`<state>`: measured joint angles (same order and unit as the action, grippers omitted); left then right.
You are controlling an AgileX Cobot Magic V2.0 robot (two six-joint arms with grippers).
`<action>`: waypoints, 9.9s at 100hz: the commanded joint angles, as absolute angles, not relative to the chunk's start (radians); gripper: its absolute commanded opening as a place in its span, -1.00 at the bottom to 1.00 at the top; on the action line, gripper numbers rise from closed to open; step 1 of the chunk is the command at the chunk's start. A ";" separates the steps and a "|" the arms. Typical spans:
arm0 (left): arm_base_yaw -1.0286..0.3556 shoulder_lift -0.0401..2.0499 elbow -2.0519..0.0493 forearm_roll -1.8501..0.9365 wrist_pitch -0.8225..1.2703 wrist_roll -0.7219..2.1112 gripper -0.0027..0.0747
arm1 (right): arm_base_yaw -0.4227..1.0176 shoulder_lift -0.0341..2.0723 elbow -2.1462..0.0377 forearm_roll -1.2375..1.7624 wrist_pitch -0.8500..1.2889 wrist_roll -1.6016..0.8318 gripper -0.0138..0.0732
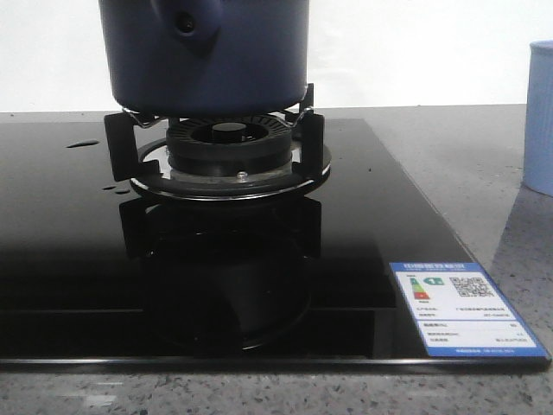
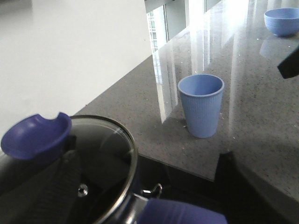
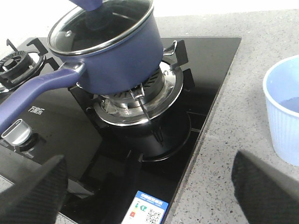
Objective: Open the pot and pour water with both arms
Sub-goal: 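Grasp the purple lid knob with the left gripper and lift the lid, then reach the right gripper to the light blue cup and grasp it, then lift the cup with the right gripper and carry it over the pot, then tilt the cup with the right gripper to pour water into the pot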
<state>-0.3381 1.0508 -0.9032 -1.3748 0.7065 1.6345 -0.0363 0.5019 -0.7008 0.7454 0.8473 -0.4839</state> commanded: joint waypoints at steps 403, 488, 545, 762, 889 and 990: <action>-0.131 1.120 -1.240 -1.482 0.743 1.503 -0.15 | 0.051 0.530 -0.393 0.479 0.067 -0.501 0.80; -0.131 1.120 -1.240 -1.482 0.747 1.503 -0.15 | 0.146 0.834 -0.395 0.527 -0.230 -0.501 0.80; -0.131 1.120 -1.240 -1.482 0.747 1.503 -0.15 | 0.207 1.047 -0.395 0.527 -0.433 -0.486 0.53; -0.131 1.120 -1.240 -1.498 0.730 1.503 -0.15 | 0.533 1.416 -1.434 -0.546 0.264 -0.483 -0.33; -0.131 1.120 -1.240 -1.498 0.724 1.503 -0.15 | 0.572 1.469 -1.434 -0.943 0.172 -0.483 -0.33; -0.131 1.120 -1.240 -1.498 0.724 1.503 -0.15 | 0.572 1.469 -1.434 -1.598 0.146 -0.482 -0.34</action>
<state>-0.1311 1.1453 -1.2073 -1.4131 0.7430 1.5136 0.5718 1.5131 -1.3969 -1.4621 0.1659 -0.4820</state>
